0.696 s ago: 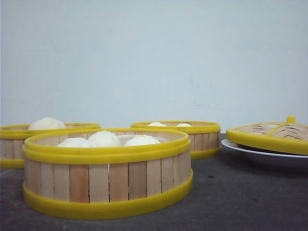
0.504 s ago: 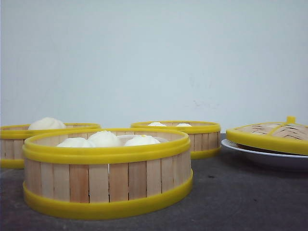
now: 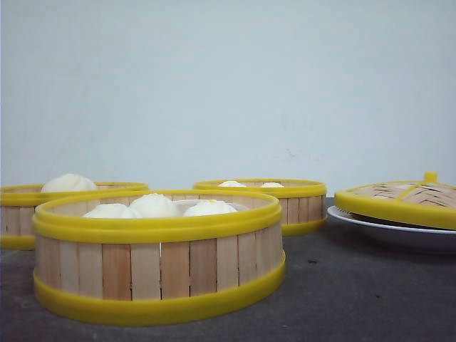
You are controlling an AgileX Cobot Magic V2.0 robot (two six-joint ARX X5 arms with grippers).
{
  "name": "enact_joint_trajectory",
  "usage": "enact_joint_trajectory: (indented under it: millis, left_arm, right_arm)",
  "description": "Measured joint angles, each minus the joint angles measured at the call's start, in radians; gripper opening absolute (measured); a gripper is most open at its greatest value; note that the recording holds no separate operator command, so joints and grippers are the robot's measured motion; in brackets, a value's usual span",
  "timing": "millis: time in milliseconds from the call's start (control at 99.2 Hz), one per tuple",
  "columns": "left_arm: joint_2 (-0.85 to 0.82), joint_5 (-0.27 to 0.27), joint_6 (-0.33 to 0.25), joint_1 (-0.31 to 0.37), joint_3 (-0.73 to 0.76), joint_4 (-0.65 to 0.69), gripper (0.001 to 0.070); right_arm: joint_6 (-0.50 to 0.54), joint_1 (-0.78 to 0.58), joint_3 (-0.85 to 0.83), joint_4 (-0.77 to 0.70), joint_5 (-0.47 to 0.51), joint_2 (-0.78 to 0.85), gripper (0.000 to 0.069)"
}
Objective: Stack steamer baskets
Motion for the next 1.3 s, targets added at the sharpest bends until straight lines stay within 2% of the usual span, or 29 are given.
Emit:
enact_joint_trajectory:
  millis: [101,232,353,454,534,726,827,907,948,988,1028,1039,1089,1129,1170,1301]
  left_arm:
    - [0.0,0.0,-0.026,0.0,0.001,0.039,0.0015]
    - [0.018,0.003,-0.067,0.0,0.031,0.022,0.0015]
    - [0.088,0.003,-0.095,0.0,0.145,0.035,0.0015]
    - [0.195,0.008,-0.098,0.0,0.284,0.047,0.0015]
    - [0.303,0.024,-0.082,0.0,0.41,0.013,0.0015]
    - [0.533,0.053,0.001,0.0,0.736,-0.137,0.0015]
    - [0.594,0.067,0.035,0.0,0.831,-0.147,0.0015]
    - [0.612,0.078,0.048,0.0,0.851,-0.138,0.0034]
    - [0.614,0.079,0.053,0.0,0.851,-0.141,0.0085]
    - [0.617,0.079,0.056,0.0,0.851,-0.142,0.0167]
    - [0.623,0.081,0.06,0.0,0.851,-0.142,0.0262]
    - [0.624,0.082,0.061,0.0,0.851,-0.142,0.0297]
    - [0.627,0.089,0.064,0.0,0.851,-0.143,0.0371]
    - [0.631,0.103,0.064,0.0,0.851,-0.143,0.0403]
    - [0.634,0.123,0.064,0.0,0.851,-0.144,0.0419]
    - [0.636,0.169,0.064,-0.01,0.851,-0.143,0.0428]
  right_arm:
    - [0.068,0.0,0.004,0.007,0.0,0.0,0.0004]
    - [0.119,0.0,0.063,0.004,0.0,0.028,0.0004]
    - [0.116,0.0,0.182,0.01,0.0,0.112,0.0004]
    - [0.065,0.0,0.32,-0.012,-0.023,0.235,0.0004]
    - [-0.003,0.0,0.455,-0.075,-0.026,0.339,0.0004]
    - [-0.16,0.0,0.792,-0.245,-0.032,0.538,0.0004]
    - [-0.198,0.011,0.883,-0.266,-0.045,0.58,0.0004]
    - [-0.211,0.029,0.899,-0.272,-0.049,0.584,0.0009]
    - [-0.217,0.035,0.899,-0.281,-0.053,0.584,0.0037]
    - [-0.222,0.041,0.899,-0.288,-0.063,0.585,0.0103]
    - [-0.222,0.046,0.899,-0.291,-0.074,0.592,0.0205]
    - [-0.222,0.048,0.899,-0.292,-0.077,0.595,0.025]
    - [-0.218,0.055,0.899,-0.294,-0.097,0.607,0.0387]
    - [-0.211,0.058,0.899,-0.296,-0.117,0.619,0.0461]
    - [-0.2,0.062,0.899,-0.296,-0.14,0.637,0.0501]
    - [-0.166,0.08,0.952,-0.304,-0.221,0.743,0.0538]
